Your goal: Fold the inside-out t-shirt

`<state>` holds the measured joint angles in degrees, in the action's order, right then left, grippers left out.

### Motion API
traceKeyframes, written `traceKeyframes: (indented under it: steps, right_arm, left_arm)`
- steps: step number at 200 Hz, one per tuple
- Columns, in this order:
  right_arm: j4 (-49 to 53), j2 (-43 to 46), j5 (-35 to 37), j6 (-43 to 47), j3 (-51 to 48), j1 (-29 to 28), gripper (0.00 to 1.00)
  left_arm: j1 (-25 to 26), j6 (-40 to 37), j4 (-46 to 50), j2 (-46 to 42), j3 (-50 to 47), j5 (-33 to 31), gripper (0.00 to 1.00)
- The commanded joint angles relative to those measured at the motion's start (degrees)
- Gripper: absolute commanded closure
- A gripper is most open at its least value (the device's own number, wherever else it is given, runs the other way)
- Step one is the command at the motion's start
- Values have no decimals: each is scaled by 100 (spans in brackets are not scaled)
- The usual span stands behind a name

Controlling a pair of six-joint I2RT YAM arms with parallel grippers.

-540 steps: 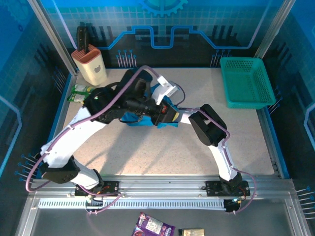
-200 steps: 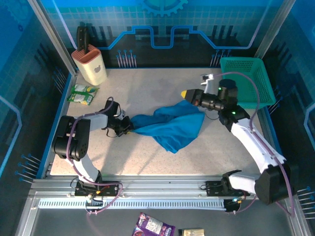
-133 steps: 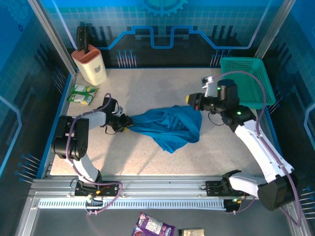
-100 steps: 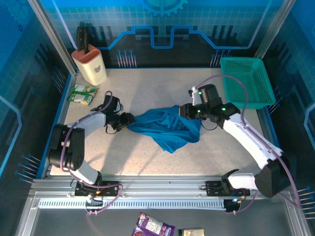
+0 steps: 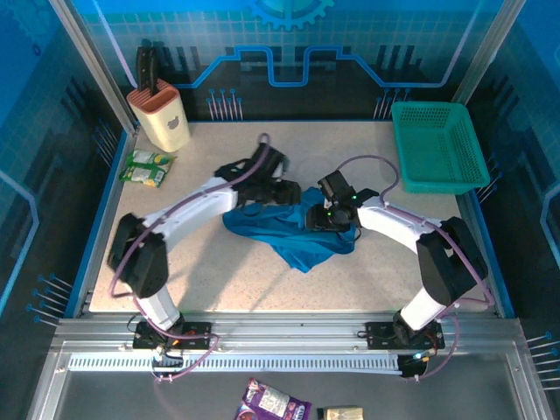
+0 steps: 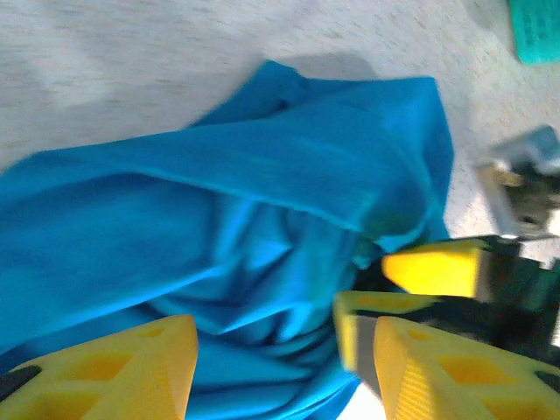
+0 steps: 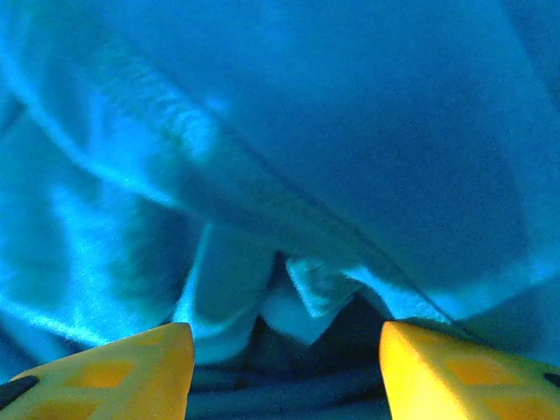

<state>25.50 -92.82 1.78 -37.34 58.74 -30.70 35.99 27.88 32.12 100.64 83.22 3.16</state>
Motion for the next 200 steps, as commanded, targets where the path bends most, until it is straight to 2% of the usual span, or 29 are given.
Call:
traceKeyframes:
  steps: [1, 35, 40, 61, 79, 98, 127, 159, 181, 200]
  right_arm:
    - [-402, -197, 229, -151, -76, 134, 41]
    - [-657, -307, 355, -109, -168, 506, 43]
    - [-660, -331, 345, -91, -179, 608, 43]
    - [-735, -376, 334, -35, -287, 1028, 44]
    - [-773, -331, 307, -19, -425, 1422, 44]
    - [-739, -154, 249, 24, -528, 1721, 44]
    - [-491, 341, -186, 161, -478, 1712, 46]
    - [-354, 843, -434, 270, -356, 970, 49]
    - [-293, 462, -751, 245, -82, 504, 50]
    - [-149, -86, -495, 230, 223, 236, 51]
  left_arm:
    - [324, -273, 606, 786, 514, -485, 43]
    - [394, -498, 772, 1737, 895, -1008, 44]
    - [386, -534, 790, 1810, 906, -1105, 48]
    - [257, -539, 663, 1837, 629, -1214, 73]
    - [22, -388, 149, 1512, 38, -737, 90]
    - [-255, -216, -269, 1259, -447, -224, 99]
    - [-459, -29, -810, 1032, -876, 602, 100]
    - [-524, 257, -1262, 862, -1146, 1103, 100]
    - [-577, 468, -1566, 783, -1283, 1447, 100]
    - [-601, 535, -1640, 738, -1287, 1571, 100]
